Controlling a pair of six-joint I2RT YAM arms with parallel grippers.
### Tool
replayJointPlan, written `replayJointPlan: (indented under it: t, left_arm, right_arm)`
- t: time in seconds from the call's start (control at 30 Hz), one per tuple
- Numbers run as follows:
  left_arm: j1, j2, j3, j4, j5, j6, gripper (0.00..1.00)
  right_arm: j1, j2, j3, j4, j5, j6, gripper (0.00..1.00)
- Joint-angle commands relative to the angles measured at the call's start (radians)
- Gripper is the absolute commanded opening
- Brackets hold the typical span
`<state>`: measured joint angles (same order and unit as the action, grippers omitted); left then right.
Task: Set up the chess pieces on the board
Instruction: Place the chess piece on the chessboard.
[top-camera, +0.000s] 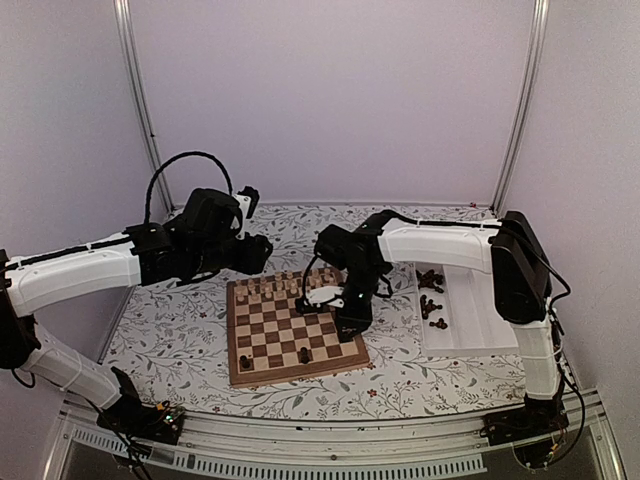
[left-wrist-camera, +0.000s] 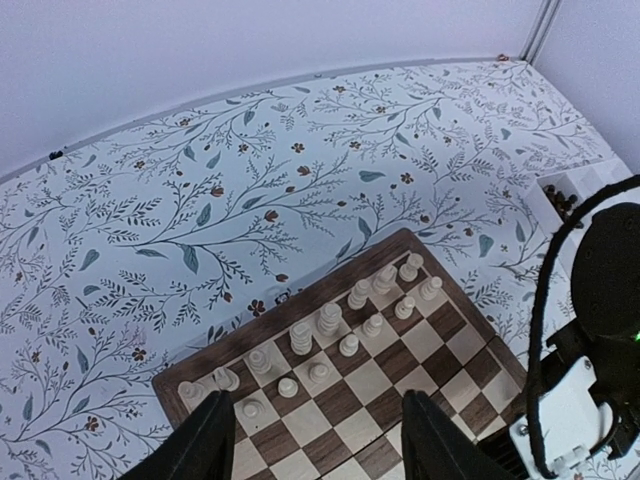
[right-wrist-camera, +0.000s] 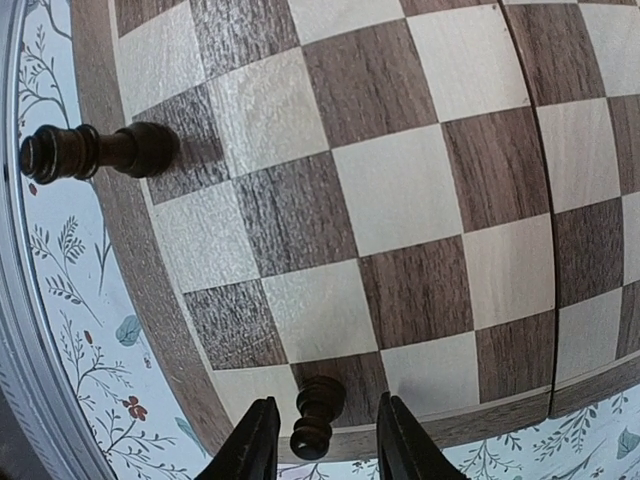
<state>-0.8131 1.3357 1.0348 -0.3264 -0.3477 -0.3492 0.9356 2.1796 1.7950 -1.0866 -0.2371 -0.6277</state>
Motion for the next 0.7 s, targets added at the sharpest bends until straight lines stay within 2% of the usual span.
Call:
replayJointPlan:
  t: [0.0, 0.17, 0.47, 0.67]
  left_arm:
    - [0.014, 0.011, -0.001, 0.026, 0.015, 0.002, 0.58]
    - [0.014, 0.017, 0.011, 0.026, 0.037, 0.0, 0.58]
    - [0.014, 0.032, 0.021, 0.041, 0.08, -0.004, 0.58]
    - [0.014, 0.037, 0.019, 0.044, 0.078, 0.001, 0.58]
  right_arm:
    - [-0.004, -0.069, -0.021, 0.008, -0.017, -0.009, 0.39]
    - [-0.004, -0.109, -0.079, 0.016, -0.035, -0.051, 0.46]
    - [-0.001, -0.137, -0.182, 0.14, 0.002, -0.036, 0.49]
    - [0.0, -0.114, -0.184, 0.158, 0.007, -0.03, 0.49]
